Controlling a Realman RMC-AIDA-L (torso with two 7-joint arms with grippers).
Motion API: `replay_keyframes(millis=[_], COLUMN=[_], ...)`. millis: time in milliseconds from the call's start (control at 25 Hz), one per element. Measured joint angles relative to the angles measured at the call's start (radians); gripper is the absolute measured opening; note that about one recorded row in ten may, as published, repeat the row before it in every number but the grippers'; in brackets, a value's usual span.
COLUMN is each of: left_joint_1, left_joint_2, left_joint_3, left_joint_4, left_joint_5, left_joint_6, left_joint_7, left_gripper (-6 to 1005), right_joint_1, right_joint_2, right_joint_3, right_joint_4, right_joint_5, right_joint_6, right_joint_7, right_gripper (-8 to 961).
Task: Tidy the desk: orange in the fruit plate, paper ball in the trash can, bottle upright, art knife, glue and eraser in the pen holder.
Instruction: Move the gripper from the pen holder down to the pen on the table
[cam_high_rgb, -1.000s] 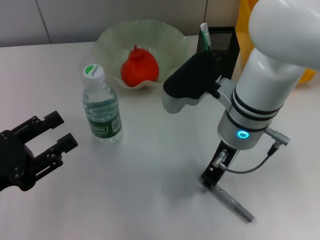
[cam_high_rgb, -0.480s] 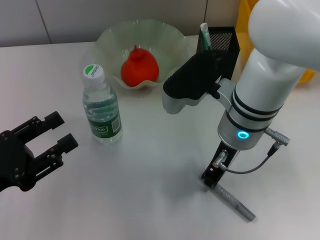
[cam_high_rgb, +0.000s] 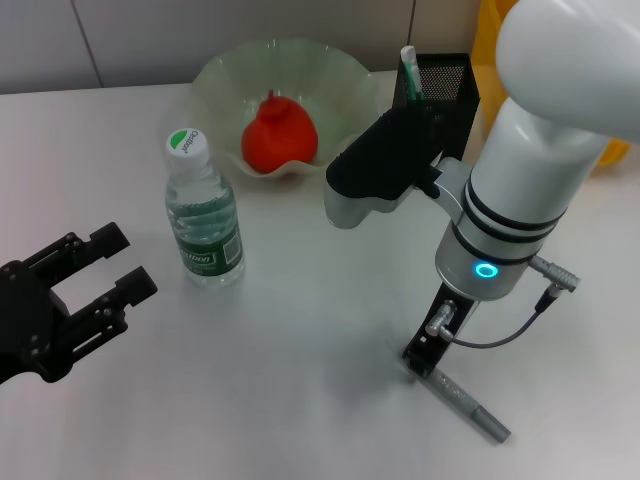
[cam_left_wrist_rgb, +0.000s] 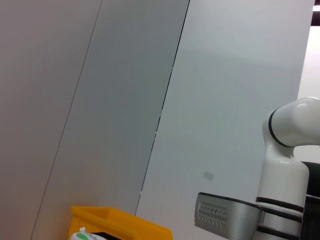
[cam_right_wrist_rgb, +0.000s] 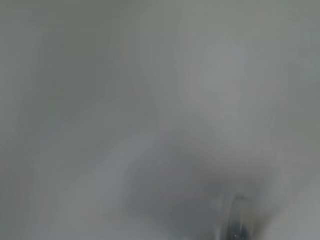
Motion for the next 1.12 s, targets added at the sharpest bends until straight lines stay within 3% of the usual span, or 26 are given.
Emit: replay_keyframes(millis=[1120], left_joint_1=[0.001], left_joint_2=[0.0], left_joint_3=[0.0], left_joint_4=[-0.002], left_joint_5=[-0.001], left_joint_6=[0.0], left_joint_7=[0.0], left_gripper=[630], right_joint_1=[0.0], right_joint_2=[0.0], right_joint_3=[0.002], right_joint_4=[-0.02], right_joint_5=[0.005], right_joint_6=[-0.005], right_joint_7=[-0.008], right_gripper=[148])
